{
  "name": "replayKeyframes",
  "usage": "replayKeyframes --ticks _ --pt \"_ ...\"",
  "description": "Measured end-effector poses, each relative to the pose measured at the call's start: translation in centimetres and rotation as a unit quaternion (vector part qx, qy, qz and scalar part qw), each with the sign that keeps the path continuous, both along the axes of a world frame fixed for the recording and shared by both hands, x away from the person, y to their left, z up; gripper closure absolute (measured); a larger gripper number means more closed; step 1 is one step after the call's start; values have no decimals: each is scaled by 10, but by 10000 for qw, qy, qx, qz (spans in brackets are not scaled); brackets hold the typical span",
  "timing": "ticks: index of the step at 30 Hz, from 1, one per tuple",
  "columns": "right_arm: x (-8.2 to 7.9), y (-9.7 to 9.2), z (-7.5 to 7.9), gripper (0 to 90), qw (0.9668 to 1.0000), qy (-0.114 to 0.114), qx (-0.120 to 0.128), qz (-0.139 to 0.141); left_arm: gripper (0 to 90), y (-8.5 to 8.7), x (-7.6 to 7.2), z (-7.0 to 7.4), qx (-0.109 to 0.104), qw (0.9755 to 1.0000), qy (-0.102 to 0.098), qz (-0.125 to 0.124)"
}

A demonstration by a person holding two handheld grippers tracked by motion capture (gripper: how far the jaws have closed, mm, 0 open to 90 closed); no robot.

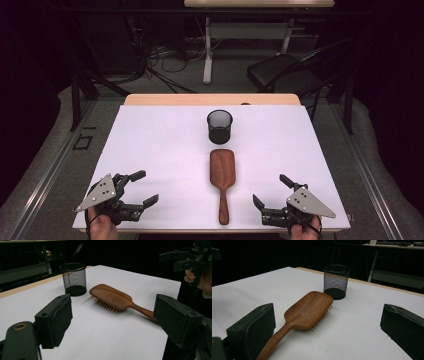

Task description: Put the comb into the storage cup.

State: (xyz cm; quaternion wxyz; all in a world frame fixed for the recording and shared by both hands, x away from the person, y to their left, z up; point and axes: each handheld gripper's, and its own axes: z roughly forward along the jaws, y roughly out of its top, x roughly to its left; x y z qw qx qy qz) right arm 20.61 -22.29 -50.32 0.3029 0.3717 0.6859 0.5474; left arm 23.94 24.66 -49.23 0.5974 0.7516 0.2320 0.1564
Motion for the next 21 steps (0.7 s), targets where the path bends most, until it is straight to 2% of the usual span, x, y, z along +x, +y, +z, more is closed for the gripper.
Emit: replayKeyframes --ticks 2,3,4,5,9,13,18,21 --pt "1 1 -1 0 10000 39 -18 -29 159 0 1 0 1 10000 10 -10" --pt "2 1 -2 0 10000 60 -53 -31 159 -1 3 -1 2 9999 104 -10" --pt "2 2 -3 0 10000 95 -28 -5 160 -1 3 -1 2 9999 104 -10" --pt "3 2 -3 0 9999 113 -18 5 159 -2 4 -2 38 9998 143 102" --pt "4 5 -4 0 9999 77 -105 36 159 -3 5 -3 40 9997 168 156" --pt "8 13 -5 0 9995 214 -178 125 160 -5 5 -3 197 9993 239 194" --pt "12 20 -9 0 9983 507 -253 163 160 -4 5 -3 188 9992 228 270" --pt "13 26 -11 25 9975 590 -342 188 160 -4 4 -4 210 9988 231 373"
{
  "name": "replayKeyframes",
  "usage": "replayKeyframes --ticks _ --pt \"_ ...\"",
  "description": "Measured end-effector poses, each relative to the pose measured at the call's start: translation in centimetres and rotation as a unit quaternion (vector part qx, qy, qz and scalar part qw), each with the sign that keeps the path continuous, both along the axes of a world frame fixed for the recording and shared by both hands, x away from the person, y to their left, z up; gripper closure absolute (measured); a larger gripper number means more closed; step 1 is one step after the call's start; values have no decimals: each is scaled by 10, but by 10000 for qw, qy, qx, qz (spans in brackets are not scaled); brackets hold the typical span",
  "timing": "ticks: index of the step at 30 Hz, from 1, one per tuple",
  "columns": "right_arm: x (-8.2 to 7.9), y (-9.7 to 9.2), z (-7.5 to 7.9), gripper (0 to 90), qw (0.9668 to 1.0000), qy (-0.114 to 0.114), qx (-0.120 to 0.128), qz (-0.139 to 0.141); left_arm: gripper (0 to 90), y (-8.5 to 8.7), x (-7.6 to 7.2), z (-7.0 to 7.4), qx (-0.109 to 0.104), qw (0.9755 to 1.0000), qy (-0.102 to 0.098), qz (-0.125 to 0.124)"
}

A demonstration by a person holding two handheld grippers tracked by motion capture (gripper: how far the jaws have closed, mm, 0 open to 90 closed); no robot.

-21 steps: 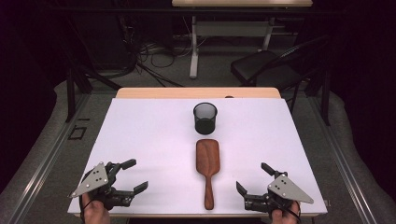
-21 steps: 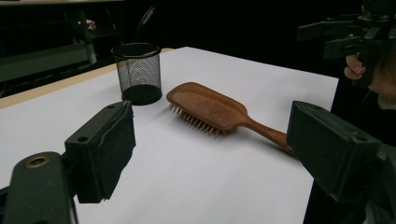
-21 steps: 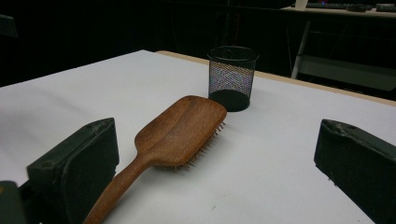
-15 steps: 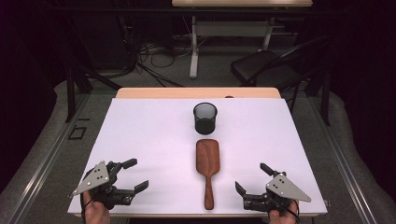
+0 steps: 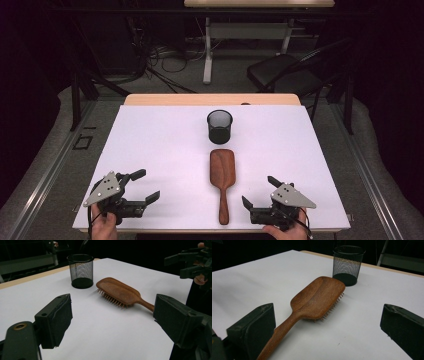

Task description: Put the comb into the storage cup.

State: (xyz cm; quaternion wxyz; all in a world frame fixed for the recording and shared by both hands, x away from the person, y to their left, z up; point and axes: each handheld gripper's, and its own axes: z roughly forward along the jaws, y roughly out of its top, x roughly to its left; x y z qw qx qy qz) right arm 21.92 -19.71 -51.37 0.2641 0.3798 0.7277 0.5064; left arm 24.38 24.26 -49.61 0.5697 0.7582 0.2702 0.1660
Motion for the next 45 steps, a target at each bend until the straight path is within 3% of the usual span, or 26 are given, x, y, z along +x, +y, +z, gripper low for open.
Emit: replayKeyframes --ticks 2,3,4,5,6,7,8,15,18,19,20,23,25,32,34,39,40,45 --pt "0 2 0 72 10000 18 -39 -8 160 0 0 0 24 10000 12 1" --pt "-1 5 0 155 10000 22 -69 -8 160 0 0 -1 44 10000 25 -7" --pt "-1 5 0 155 10000 22 -69 -8 160 0 0 -1 44 10000 25 -7" --pt "0 10 -1 266 9997 121 -44 196 160 0 0 -1 79 10000 48 -8" --pt "0 13 -1 321 9996 126 -68 258 160 0 0 -1 79 10000 48 -8" --pt "0 13 -1 321 9996 126 -68 258 160 0 -1 -1 84 9999 54 10" --pt "-1 20 -2 407 9991 134 -152 362 160 1 -1 -1 78 10000 50 22" --pt "1 41 0 433 9983 206 -271 478 159 2 -1 -1 72 10000 49 19" --pt "6 47 3 436 9977 348 -351 467 160 2 -1 -2 74 9999 74 9" --pt "10 52 5 489 9966 563 -336 498 160 1 -1 -2 92 9999 73 6" --pt "12 54 5 518 9959 635 -322 549 160 1 0 -2 91 9999 62 -6" --pt "15 61 4 554 9949 693 -380 632 160 0 0 -3 112 9999 54 5" --pt "20 70 0 634 9925 846 -470 747 160 1 0 -3 135 9999 70 -2" --pt "25 90 -8 787 9861 1063 -715 1059 160 1 0 -4 133 9999 86 2" --pt "25 96 -14 850 9824 1214 -819 1157 160 1 1 -4 146 9999 86 -9" --pt "27 99 -24 890 9776 1406 -982 1221 160 2 1 -5 148 9998 98 17" --pt "29 100 -28 899 9751 1542 -1024 1218 160 3 1 -5 142 9998 100 8" --pt "32 99 -32 900 9714 1717 -1148 1169 160 4 1 -5 145 9998 92 27"
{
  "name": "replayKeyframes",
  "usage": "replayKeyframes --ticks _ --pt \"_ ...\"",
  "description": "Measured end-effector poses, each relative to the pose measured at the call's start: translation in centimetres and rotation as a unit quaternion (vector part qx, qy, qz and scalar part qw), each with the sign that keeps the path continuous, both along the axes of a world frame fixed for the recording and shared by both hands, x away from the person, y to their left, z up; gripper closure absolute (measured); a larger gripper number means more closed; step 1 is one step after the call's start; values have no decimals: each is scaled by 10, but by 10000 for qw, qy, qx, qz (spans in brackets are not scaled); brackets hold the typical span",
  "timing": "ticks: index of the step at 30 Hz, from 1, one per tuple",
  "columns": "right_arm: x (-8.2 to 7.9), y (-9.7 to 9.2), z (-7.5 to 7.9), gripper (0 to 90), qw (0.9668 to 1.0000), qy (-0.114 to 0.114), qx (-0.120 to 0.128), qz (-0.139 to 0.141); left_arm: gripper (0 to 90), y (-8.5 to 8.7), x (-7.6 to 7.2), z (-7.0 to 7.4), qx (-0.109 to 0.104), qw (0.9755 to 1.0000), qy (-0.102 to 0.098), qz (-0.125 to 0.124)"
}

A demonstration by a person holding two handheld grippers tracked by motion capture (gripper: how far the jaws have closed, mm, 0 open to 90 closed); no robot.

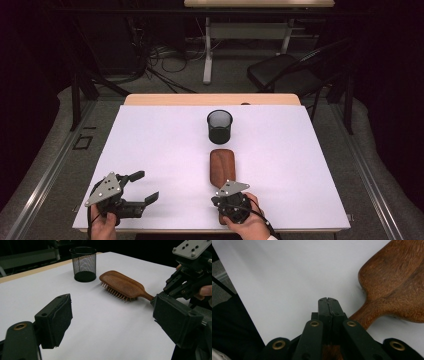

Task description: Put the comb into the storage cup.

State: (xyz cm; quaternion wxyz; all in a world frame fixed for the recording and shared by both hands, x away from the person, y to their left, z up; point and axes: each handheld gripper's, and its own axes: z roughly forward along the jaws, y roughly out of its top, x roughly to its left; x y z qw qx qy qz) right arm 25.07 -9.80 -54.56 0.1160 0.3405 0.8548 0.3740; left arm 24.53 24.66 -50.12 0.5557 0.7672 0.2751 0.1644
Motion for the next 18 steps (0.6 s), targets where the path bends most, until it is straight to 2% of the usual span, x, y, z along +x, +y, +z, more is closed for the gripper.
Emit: replayKeyframes --ticks 6,18 --pt "3 -7 -3 900 9998 202 -33 -78 160 0 0 0 -13 10000 3 13" --pt "9 -31 2 900 9989 355 15 -322 160 -1 2 -1 15 10000 44 -38"
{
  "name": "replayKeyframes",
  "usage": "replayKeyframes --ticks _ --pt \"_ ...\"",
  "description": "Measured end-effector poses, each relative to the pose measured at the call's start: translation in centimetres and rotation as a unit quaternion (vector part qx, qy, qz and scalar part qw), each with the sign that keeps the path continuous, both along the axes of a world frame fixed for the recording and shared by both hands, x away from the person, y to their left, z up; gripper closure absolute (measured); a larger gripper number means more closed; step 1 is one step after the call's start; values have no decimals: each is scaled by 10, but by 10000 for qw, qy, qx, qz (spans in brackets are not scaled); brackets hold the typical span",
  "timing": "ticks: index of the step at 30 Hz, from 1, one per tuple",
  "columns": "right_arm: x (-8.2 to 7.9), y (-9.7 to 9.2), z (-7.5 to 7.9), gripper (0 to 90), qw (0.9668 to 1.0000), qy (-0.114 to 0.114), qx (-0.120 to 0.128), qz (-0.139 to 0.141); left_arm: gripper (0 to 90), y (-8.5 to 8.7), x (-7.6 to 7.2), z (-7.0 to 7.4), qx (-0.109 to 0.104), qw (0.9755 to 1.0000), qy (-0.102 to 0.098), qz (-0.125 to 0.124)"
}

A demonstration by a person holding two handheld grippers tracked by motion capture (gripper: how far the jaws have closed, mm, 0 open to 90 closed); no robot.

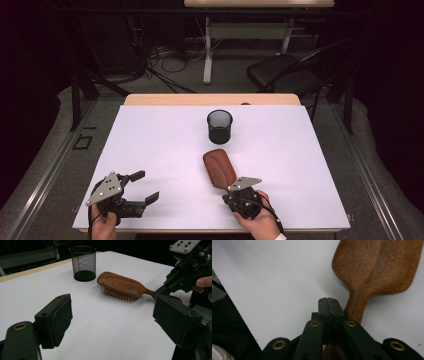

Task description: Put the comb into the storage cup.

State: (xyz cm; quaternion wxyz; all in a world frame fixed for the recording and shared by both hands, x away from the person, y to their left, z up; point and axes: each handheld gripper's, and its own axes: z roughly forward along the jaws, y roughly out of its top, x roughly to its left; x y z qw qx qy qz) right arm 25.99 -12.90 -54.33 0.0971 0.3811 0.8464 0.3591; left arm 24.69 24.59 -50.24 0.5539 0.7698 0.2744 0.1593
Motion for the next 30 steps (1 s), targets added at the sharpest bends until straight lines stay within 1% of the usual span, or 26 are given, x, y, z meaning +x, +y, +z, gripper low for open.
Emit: replayKeyframes --ticks 3,6,9,12,14,21,25,30 --pt "2 -5 0 900 10000 33 -8 -50 160 0 0 0 -5 10000 9 8" --pt "5 -10 1 900 9999 31 -76 -73 160 1 0 0 -13 10000 8 13" --pt "8 -16 1 900 9998 35 -132 -165 160 1 0 0 -12 10000 13 28" --pt "9 -19 1 900 9997 42 -137 -184 160 2 1 -1 -32 10000 15 19" --pt "11 -23 1 900 9996 52 -105 -251 160 2 1 -1 -44 10000 23 31" --pt "11 -23 1 900 9996 53 -140 -236 160 2 0 -1 -54 10000 21 38" --pt "12 -24 1 900 9996 54 -153 -235 160 2 0 0 -46 10000 12 88" --pt "13 -25 0 900 9995 61 -153 -275 160 3 0 -1 -68 10000 15 62"
